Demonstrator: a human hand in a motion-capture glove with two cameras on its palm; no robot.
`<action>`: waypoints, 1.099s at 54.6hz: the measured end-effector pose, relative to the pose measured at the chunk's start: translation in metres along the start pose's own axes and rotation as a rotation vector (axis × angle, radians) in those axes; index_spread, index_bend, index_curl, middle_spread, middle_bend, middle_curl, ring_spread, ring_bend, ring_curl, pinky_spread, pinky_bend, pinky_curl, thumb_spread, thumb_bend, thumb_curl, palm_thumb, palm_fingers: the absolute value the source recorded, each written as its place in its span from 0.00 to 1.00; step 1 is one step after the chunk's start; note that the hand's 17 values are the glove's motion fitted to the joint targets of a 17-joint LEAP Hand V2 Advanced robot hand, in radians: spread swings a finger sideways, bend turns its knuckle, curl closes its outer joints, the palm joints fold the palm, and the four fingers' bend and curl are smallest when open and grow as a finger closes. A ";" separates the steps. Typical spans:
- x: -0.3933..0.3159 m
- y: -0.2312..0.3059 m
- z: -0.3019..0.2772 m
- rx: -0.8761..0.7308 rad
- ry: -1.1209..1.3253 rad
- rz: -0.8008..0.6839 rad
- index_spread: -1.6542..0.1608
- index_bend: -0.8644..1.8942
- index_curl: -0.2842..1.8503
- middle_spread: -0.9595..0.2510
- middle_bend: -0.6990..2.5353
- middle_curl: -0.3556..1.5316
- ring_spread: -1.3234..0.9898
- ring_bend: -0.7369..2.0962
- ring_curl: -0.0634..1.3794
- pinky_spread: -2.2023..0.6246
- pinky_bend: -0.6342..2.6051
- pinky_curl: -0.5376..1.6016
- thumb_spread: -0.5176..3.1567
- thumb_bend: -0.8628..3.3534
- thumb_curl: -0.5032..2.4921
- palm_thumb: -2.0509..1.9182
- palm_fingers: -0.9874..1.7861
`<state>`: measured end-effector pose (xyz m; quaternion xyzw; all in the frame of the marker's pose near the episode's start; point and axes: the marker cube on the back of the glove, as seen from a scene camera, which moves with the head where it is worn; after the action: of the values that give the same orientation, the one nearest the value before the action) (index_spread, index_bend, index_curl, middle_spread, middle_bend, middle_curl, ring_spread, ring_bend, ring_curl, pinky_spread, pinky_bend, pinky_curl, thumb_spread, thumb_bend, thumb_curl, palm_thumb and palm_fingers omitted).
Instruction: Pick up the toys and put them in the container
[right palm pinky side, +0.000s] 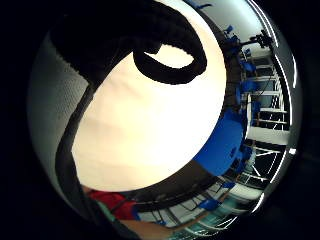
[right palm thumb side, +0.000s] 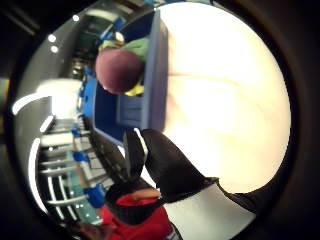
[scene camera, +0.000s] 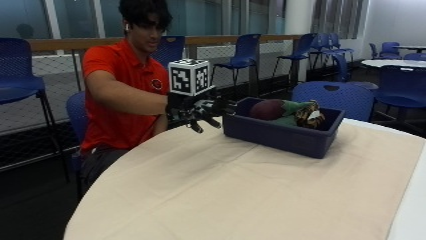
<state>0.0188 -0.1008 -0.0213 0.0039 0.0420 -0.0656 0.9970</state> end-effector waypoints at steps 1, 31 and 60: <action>0.005 0.005 0.002 0.000 0.003 0.005 0.73 0.34 0.22 0.74 0.26 0.29 0.60 0.38 0.25 0.81 0.59 0.42 0.41 0.18 0.25 0.49 0.27; 0.031 0.075 -0.012 0.129 -0.022 -0.030 0.72 0.34 0.19 0.72 0.27 0.32 0.59 0.39 0.27 0.81 0.55 0.40 0.42 0.19 0.23 0.50 0.30; 0.042 0.103 -0.028 0.132 -0.006 -0.012 0.73 0.35 0.19 0.71 0.27 0.34 0.57 0.44 0.30 0.80 0.56 0.41 0.43 0.19 0.23 0.50 0.32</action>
<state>0.0713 -0.0040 -0.0528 0.0693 0.0347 -0.0743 0.9942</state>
